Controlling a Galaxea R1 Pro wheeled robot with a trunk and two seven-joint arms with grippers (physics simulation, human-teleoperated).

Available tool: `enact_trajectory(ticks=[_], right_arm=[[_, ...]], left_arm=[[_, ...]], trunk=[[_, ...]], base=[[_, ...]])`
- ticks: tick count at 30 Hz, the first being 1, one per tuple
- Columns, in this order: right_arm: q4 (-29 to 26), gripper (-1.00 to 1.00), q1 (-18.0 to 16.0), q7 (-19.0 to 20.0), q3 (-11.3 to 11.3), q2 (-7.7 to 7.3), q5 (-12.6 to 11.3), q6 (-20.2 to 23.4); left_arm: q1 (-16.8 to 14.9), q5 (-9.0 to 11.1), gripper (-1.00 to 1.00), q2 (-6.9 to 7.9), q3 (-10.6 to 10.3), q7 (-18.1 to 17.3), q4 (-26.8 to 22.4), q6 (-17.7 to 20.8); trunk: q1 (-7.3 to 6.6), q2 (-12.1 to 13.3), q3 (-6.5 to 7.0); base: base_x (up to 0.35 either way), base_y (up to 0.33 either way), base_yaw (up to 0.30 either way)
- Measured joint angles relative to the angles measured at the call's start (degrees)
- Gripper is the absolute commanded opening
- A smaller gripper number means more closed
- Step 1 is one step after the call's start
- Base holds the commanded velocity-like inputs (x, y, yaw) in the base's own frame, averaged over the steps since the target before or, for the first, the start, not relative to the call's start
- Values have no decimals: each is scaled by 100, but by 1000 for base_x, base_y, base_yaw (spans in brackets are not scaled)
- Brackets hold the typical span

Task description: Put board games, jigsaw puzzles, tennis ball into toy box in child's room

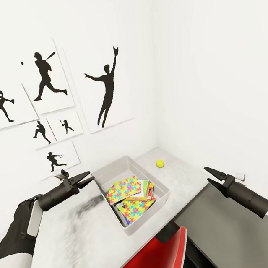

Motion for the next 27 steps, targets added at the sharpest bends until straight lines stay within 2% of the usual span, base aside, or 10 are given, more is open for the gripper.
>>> enact_trajectory(ticks=[5,7,13,16,20,24,27], right_arm=[[3,100,0,-6,-5,-8,0,0],[6,100,0,-6,-6,-11,0,0],[8,100,0,-7,-6,-13,0,0],[9,100,0,-7,-6,-10,0,-5],[9,100,0,-7,-6,-10,5,-8],[9,100,0,-7,-6,-11,8,-9],[9,100,0,-11,-6,-11,10,-14]], left_arm=[[-2,-19,100,23,4,35,-5,36],[-2,-57,100,122,-8,48,-5,42],[4,-280,100,616,-11,59,77,37],[28,-358,100,967,-3,61,159,27],[115,-389,100,1343,20,61,397,0],[153,-403,100,1549,32,68,750,-21],[169,-408,100,1627,40,63,955,-26]], trunk=[[0,0,0],[0,0,0],[0,0,0],[0,0,0],[0,0,0],[0,0,0],[0,0,0]], base=[[0,0,0],[0,0,0],[0,0,0],[0,0,0],[0,0,0],[0,0,0],[0,0,0]])
